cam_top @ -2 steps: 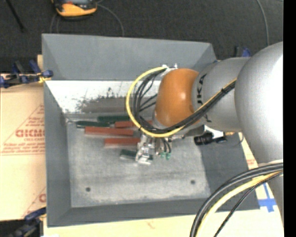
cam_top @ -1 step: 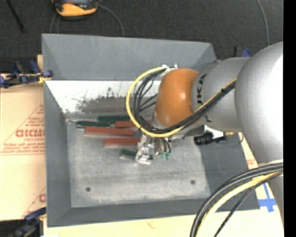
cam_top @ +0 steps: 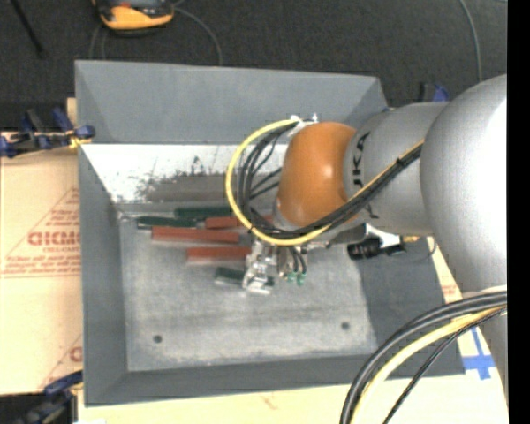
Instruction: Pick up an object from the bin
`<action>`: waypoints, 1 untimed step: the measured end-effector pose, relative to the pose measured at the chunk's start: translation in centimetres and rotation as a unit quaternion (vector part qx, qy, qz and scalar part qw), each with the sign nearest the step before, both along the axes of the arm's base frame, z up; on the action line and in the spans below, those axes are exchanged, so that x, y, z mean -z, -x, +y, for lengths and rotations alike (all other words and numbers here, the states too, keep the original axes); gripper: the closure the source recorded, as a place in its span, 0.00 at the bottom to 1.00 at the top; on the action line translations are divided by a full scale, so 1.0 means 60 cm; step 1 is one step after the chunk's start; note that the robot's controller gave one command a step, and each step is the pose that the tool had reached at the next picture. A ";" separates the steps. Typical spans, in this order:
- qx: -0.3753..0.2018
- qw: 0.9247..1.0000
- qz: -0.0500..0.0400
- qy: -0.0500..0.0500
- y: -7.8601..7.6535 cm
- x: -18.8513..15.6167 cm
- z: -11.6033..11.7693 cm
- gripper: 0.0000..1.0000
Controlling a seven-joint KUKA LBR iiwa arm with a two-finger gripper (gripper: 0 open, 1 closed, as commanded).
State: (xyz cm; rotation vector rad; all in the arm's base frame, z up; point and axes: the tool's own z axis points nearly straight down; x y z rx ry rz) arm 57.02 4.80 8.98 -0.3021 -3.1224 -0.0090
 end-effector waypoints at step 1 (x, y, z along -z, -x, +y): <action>0.000 1.000 -0.002 0.000 -0.002 -0.002 0.000 1.00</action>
Offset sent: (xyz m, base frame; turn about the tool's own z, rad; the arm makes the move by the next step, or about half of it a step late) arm -0.0236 -0.0070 0.0527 -0.1114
